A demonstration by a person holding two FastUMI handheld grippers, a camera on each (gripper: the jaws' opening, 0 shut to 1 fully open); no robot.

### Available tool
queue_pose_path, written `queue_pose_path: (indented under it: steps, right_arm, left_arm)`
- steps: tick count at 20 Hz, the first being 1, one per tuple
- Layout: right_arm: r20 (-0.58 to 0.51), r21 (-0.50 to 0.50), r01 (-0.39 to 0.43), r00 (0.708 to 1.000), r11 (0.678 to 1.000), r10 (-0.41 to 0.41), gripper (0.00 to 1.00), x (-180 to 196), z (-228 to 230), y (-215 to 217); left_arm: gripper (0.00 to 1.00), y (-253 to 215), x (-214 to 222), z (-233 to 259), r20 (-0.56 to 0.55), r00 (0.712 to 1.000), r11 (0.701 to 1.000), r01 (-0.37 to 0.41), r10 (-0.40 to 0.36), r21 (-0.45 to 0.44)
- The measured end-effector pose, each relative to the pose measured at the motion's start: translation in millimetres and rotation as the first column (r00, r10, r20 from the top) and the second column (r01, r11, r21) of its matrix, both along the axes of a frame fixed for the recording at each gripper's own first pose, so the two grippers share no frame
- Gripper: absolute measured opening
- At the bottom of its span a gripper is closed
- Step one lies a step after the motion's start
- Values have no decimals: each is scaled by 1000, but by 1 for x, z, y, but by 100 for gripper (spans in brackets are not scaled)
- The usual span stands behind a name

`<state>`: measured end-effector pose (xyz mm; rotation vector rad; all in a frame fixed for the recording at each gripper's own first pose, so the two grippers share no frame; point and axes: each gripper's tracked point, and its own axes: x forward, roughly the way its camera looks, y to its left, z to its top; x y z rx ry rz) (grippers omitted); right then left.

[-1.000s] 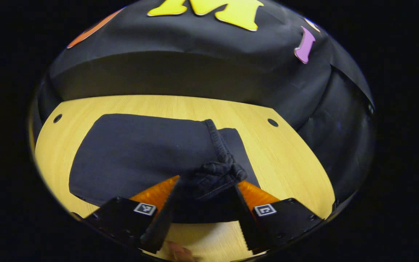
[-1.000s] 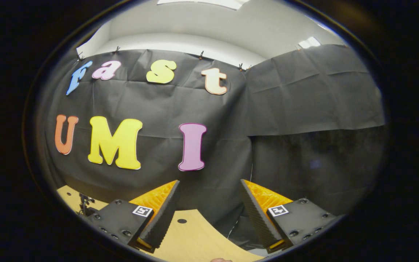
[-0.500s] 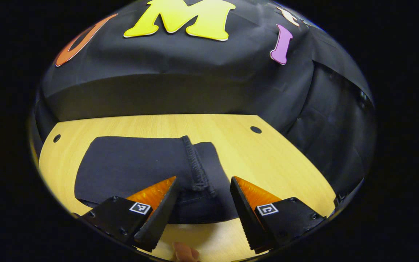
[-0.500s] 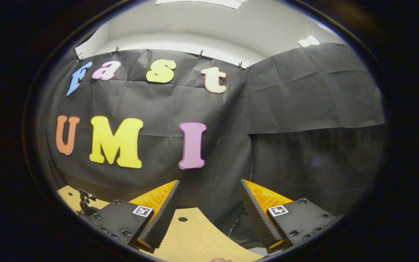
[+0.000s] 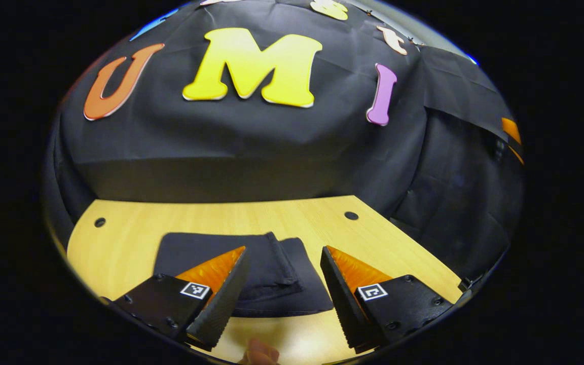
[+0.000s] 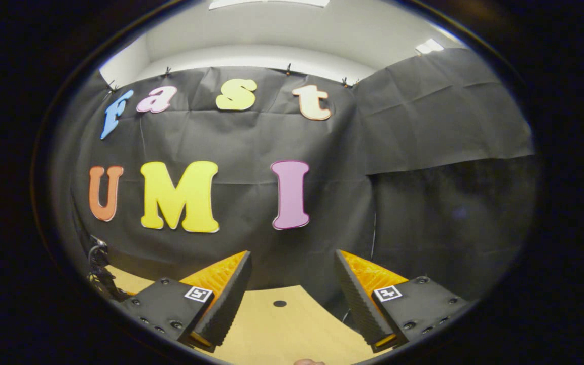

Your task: Grasp the waist and the cuffs of the jeans and fold them to make the two legs overlap; first hold the waist and fold one-third of the jeans toward the cuffs, then hold the cuffs and fold the remaining one-third in the same direction to finish folding.

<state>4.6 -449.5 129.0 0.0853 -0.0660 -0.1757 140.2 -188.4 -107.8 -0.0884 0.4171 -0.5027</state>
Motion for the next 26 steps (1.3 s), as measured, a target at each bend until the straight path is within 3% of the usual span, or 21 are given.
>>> queue_pose_path:
  steps: [4,9,11,12,13,18,22,26]
  right_arm:
    - [18,52,-102,995,993,101,98,21,-1,55]
    - [17,73,-249,968,966,249,98,38,0,128]
    - [2,68,-282,959,957,283,99,42,-6,150]
    - [-11,66,-289,957,955,291,98,44,-11,158]
    - [-20,67,-306,951,950,308,99,44,-15,169]
    - [-57,55,-347,935,936,350,98,40,-39,200]
    - [-80,52,-347,933,936,350,99,36,-57,211]
    - [-104,28,-369,923,929,370,98,27,-70,225]
  left_arm:
    - [91,62,7,60,184,978,994,-105,99,23]
    - [96,139,-2,123,369,903,965,-257,218,60]
    - [98,166,-11,129,369,889,949,-310,269,56]
    - [91,176,-16,131,361,886,943,-330,291,50]
    - [98,185,-20,131,354,883,938,-343,307,43]
    - [98,214,-41,127,303,877,919,-394,372,12]
    - [98,219,-55,125,295,863,905,-425,409,-11]
    - [98,205,-72,123,307,867,913,-406,394,-23]
